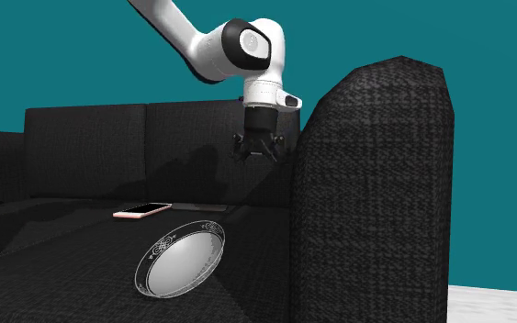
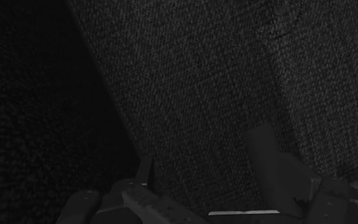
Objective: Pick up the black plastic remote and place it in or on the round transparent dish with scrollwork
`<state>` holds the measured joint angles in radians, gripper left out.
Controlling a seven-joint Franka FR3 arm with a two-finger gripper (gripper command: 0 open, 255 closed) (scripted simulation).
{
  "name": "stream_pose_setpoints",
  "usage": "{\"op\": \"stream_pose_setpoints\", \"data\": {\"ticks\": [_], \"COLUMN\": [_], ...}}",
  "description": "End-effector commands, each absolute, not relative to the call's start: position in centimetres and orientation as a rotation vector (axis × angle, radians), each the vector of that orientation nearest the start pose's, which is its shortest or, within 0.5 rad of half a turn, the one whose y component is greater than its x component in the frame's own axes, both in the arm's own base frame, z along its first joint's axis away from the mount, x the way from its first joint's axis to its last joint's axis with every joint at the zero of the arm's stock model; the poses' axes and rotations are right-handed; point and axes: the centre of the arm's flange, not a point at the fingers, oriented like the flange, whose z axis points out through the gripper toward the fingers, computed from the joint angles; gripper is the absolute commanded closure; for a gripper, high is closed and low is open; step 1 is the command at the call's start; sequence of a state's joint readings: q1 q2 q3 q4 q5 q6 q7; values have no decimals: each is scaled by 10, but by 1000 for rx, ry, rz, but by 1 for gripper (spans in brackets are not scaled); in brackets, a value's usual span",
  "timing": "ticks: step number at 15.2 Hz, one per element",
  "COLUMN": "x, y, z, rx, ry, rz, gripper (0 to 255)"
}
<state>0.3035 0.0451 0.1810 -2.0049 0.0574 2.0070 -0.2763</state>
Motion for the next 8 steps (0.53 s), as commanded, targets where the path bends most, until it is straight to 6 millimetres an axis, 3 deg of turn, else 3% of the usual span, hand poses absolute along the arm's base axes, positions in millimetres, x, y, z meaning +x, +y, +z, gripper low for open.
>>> {"op": "stream_pose_setpoints", "data": {"ticks": [1,8], "x": [496,494], "y": [286,368], "z": [417,371], "rx": [-2844,-2714], "ry": [-1182,-1420], "rz": [90,144], "gripper": [0,0]}}
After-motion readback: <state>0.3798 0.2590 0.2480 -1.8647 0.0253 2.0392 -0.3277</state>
